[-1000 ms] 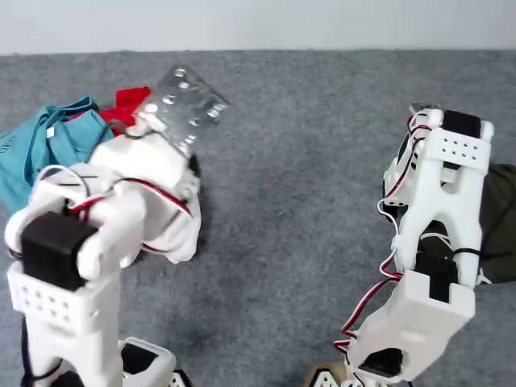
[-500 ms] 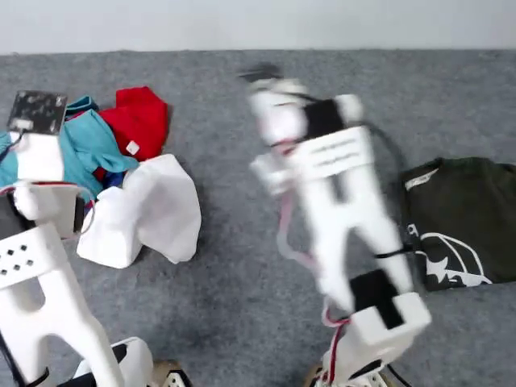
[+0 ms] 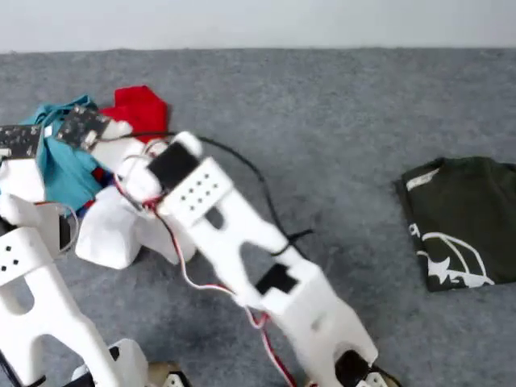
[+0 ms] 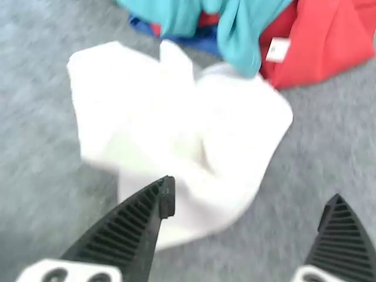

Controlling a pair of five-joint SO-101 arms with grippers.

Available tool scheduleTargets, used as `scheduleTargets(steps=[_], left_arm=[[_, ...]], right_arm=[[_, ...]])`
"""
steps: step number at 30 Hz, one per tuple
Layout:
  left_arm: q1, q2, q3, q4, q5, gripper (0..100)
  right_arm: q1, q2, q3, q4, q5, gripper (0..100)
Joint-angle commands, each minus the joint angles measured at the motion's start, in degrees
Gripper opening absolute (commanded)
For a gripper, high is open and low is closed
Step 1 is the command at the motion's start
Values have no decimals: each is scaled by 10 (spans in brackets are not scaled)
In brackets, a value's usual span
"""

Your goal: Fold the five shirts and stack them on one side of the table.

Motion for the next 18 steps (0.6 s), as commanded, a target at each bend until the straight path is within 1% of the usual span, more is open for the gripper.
scheduleTargets(steps=[1, 4, 6, 7, 9, 12, 13, 15, 18], left_arm=[[-3, -12, -2, 11, 0, 15], [0, -12, -2, 11, 0, 15], [0, -12, -2, 11, 0, 15], [0, -12, -2, 11, 0, 15], [0, -12, -1, 11, 0, 15], [0, -12, 11, 11, 0, 15], [0, -12, 15, 10, -1, 15], [0, -12, 17, 10, -2, 15], [0, -12, 18, 10, -2, 15]], right_arm=[[3, 82, -59, -47, 0, 383], [19, 162, -76, -85, -27, 383], [32, 200, -99, -80, -35, 371], [38, 210, -116, -66, -35, 343], [53, 225, -149, -38, -17, 244], [85, 239, -179, 0, 29, 50], [96, 239, -185, 12, 39, 0], [125, 238, -202, 51, 44, 36], [165, 225, -252, 100, 44, 5]])
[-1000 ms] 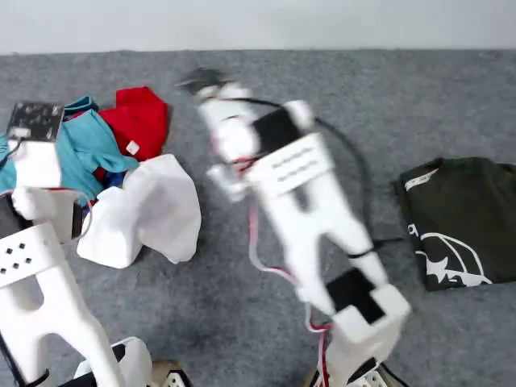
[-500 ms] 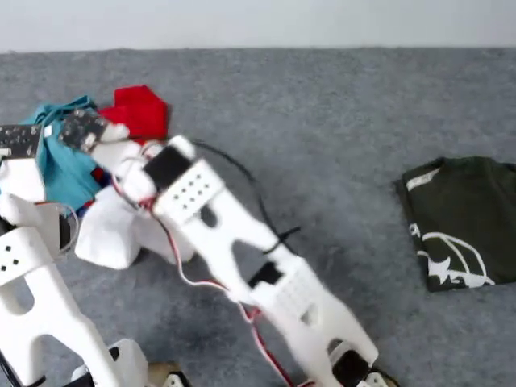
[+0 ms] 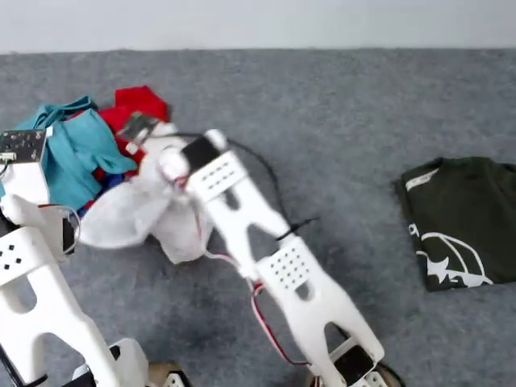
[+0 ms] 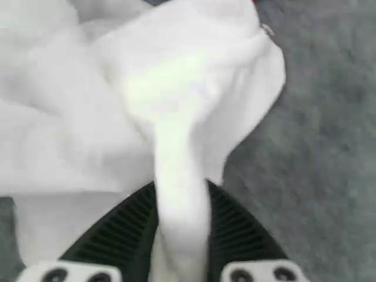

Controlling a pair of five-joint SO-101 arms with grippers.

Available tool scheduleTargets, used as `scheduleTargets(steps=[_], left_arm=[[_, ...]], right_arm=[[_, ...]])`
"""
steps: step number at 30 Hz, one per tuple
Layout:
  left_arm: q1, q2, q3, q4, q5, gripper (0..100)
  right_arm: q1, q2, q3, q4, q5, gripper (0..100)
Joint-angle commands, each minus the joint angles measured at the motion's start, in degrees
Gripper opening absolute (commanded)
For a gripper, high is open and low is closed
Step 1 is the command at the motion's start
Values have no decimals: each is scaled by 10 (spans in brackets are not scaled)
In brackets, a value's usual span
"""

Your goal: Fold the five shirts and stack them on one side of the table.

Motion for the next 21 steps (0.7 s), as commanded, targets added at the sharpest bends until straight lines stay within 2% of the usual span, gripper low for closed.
scheduleTargets(steps=[1, 7, 11, 14, 21], left_arm=[[0, -12, -3, 10, -2, 15], [0, -12, -3, 10, -2, 15], [0, -12, -3, 10, -2, 15], [0, -12, -3, 10, -2, 15], [0, -12, -3, 10, -2, 15]], right_arm=[[60, -30, -70, 43, 7, 11], [134, -145, -84, 42, 6, 9], [138, -250, -84, 42, 6, 9], [95, -330, -84, 41, 7, 9], [-56, -512, -86, 39, 10, 9]])
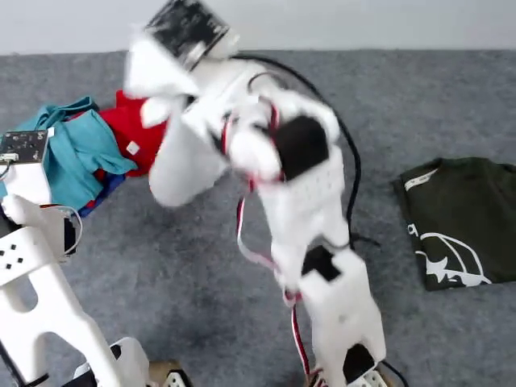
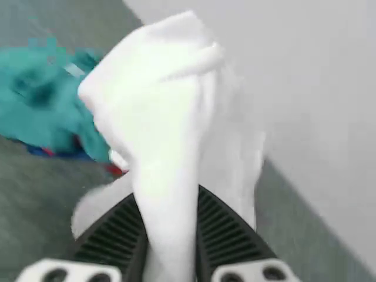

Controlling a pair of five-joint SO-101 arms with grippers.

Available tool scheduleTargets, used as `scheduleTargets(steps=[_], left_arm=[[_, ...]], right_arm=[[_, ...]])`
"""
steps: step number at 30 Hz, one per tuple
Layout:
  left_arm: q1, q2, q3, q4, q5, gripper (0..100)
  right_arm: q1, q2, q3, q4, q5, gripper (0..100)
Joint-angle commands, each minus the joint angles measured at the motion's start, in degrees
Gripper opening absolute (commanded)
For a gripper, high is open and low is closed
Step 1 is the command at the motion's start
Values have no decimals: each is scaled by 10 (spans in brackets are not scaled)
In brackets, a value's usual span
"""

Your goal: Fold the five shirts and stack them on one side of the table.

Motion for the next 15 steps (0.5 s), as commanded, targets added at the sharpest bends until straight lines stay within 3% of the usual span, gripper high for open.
scheduleTargets(steps=[1, 4, 7, 10, 15], left_arm=[[0, -12, -3, 10, -2, 15], [0, -12, -3, 10, -2, 15], [0, -12, -3, 10, -2, 15], [0, -12, -3, 10, -2, 15], [0, -12, -3, 10, -2, 15]], right_arm=[[-55, -122, -20, 22, 6, 9], [-36, -147, -11, 22, 6, 9], [42, -138, 44, 22, 3, 9], [115, -109, 159, 22, 2, 9], [133, -29, 403, 21, 2, 9]])
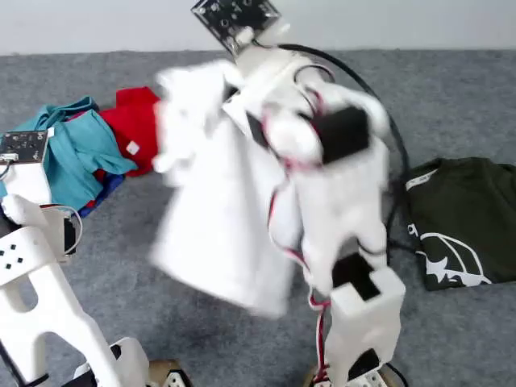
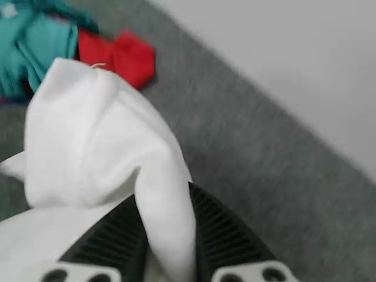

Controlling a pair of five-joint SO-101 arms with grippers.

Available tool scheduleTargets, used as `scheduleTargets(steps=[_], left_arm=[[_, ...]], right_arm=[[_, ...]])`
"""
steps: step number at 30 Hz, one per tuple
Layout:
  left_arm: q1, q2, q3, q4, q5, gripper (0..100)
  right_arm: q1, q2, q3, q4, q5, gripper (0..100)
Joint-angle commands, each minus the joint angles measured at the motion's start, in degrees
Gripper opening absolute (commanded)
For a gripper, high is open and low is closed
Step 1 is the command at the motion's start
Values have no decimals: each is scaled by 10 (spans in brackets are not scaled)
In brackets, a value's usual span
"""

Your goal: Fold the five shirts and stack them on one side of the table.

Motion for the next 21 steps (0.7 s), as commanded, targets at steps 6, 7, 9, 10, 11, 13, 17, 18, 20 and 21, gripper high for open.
scheduleTargets(steps=[6, 7, 9, 10, 11, 13, 17, 18, 20, 21], left_arm=[[0, -12, -3, 10, -2, 15], [0, -12, -3, 10, -2, 15], [0, -12, -3, 10, -2, 15], [0, -12, -3, 10, -2, 15], [0, -12, -3, 10, -2, 15], [0, -12, -3, 10, -2, 15], [0, -12, -3, 10, -2, 15], [0, -12, -3, 10, -2, 15], [0, -12, -3, 10, -2, 15], [0, -12, -3, 10, -2, 15]], right_arm=[[5, 115, 261, -2, 4, 9], [-1, 119, 261, -1, 4, 9], [-17, 116, 261, -3, 5, 9], [-29, 110, 260, -6, 5, 9], [-42, 104, 260, -13, 5, 9], [-70, 91, 260, -25, 6, 9], [-178, 73, 262, -21, 6, 9], [-211, 69, 263, -15, 6, 9], [-267, 65, 263, 0, 14, 9], [-288, 63, 261, 7, 25, 9]])
